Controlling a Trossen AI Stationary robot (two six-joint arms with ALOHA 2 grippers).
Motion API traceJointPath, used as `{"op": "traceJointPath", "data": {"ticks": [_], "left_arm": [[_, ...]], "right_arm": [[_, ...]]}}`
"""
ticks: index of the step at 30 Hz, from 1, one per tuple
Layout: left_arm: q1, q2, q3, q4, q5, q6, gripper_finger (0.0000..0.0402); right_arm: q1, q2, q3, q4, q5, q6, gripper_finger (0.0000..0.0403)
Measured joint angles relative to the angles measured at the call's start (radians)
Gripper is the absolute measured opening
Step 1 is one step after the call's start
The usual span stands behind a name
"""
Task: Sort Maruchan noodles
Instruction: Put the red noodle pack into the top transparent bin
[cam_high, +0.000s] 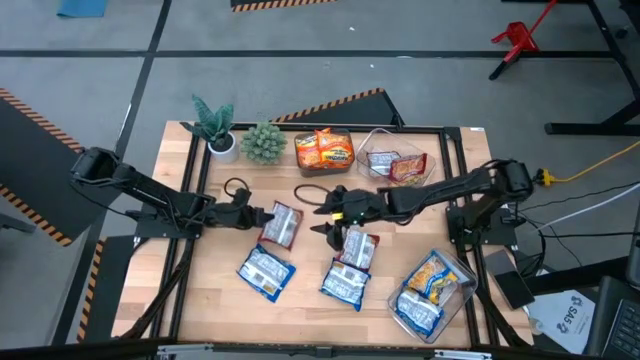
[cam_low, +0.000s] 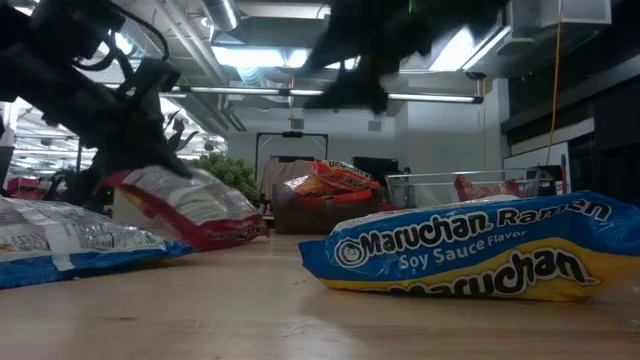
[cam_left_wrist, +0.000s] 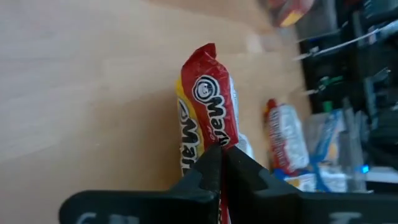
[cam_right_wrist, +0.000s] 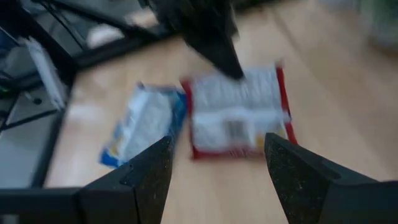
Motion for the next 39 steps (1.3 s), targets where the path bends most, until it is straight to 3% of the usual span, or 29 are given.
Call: {"op": "traceJointPath", "data": {"ticks": [10,16,28,39], "left_arm": [[0.000,-0.001,0.001,0.318,-0.148,0.132,0.0001],[0.000,-0.001,0.002,0.531,-0.172,0.338,0.0000],[0.000,-0.001,0.002,0.863,-0.219,0.543,0.0000],[0.006,-0.001,0.135,0.887,-0.187,0.713,0.0000]], "right_arm": [[-0.004,-0.159,0.165,-0.318,0.057,-0.102,0.0237],[-0.050,-0.174,0.170,-0.434,0.018,0.149,0.0237],[-0.080,-0.173,0.113,-0.214,0.044,0.244,0.0295],[-0.171,-0.173,0.113,-0.095,-0.035,0.212,0.0301]]}}
